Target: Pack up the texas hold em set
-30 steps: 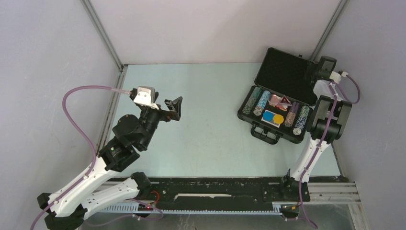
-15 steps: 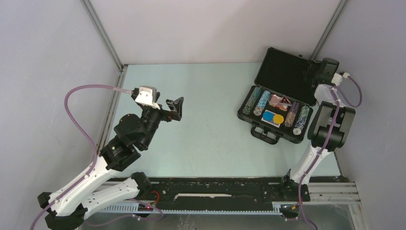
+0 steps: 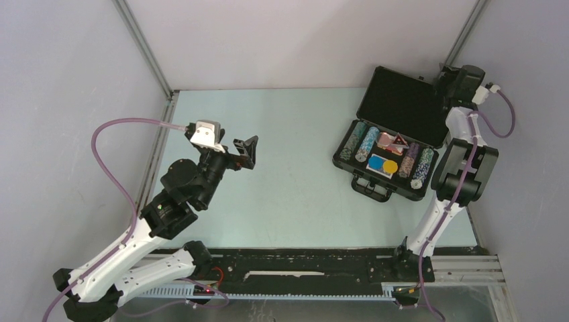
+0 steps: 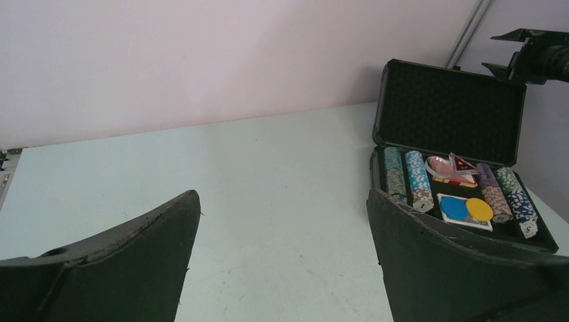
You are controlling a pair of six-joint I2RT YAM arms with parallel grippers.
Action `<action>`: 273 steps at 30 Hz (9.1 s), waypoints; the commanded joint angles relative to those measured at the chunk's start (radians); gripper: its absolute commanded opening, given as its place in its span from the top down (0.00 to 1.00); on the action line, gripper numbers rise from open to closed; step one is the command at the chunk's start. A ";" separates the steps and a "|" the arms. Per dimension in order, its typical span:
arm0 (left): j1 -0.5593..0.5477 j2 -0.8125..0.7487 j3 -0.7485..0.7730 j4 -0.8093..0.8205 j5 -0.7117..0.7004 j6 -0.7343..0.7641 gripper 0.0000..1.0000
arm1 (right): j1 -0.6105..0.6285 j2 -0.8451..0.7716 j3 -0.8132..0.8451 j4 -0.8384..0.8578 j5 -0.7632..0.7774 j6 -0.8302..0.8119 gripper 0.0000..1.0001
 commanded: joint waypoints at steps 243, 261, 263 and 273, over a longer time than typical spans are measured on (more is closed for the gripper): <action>-0.113 1.490 0.584 0.663 0.600 -1.250 0.62 | -0.192 -0.986 -1.361 -0.150 -0.484 -0.873 0.63; -0.108 1.240 0.459 0.521 0.605 -0.857 0.32 | -0.161 -1.048 -1.357 -0.176 -0.442 -0.889 0.63; -0.094 1.208 0.474 0.463 0.648 -0.783 0.36 | -0.160 -1.049 -1.357 -0.178 -0.441 -0.889 0.63; 0.008 1.442 0.822 0.336 0.909 -0.739 0.59 | -0.150 -1.071 -1.343 -0.223 -0.424 -0.906 0.62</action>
